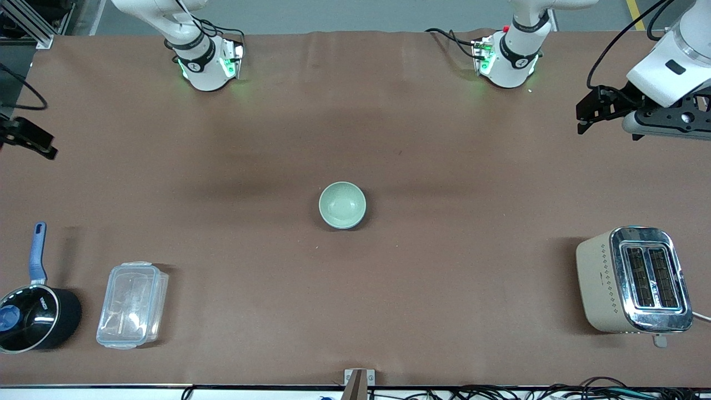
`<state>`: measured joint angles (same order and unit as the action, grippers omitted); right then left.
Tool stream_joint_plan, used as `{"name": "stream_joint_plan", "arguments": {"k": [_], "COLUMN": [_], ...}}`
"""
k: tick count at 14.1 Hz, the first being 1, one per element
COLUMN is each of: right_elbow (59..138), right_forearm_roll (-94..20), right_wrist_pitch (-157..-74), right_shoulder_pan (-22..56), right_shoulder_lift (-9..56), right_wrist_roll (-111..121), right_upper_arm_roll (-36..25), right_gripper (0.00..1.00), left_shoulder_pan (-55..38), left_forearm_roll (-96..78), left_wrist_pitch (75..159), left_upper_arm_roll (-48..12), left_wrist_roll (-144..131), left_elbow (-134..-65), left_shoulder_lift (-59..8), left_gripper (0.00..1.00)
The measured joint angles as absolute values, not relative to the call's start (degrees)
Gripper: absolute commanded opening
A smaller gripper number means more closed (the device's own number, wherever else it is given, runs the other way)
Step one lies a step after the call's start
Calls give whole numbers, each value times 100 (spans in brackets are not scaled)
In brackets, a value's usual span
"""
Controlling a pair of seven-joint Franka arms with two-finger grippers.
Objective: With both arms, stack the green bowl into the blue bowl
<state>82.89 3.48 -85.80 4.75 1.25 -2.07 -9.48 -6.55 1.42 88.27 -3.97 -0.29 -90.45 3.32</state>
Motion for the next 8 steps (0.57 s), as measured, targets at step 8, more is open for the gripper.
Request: {"name": "stream_joint_plan", "arguments": {"k": [8], "right_elbow": [8247], "right_forearm_roll": [196], "right_wrist_pitch": [-8550], "right_shoulder_pan": [539], "right_shoulder_lift": [146], "right_wrist_roll": [-93], "right_upper_arm_roll": [-1006], "right_gripper": [100], "left_shoulder_pan": [-617], "left_forearm_roll": [-17], "left_wrist_pitch": [8742], "left_upper_arm_roll": [-381], "left_wrist_roll": [-246], "left_elbow": [-9035], "left_shoulder_lift": [253], "left_gripper": [100]}}
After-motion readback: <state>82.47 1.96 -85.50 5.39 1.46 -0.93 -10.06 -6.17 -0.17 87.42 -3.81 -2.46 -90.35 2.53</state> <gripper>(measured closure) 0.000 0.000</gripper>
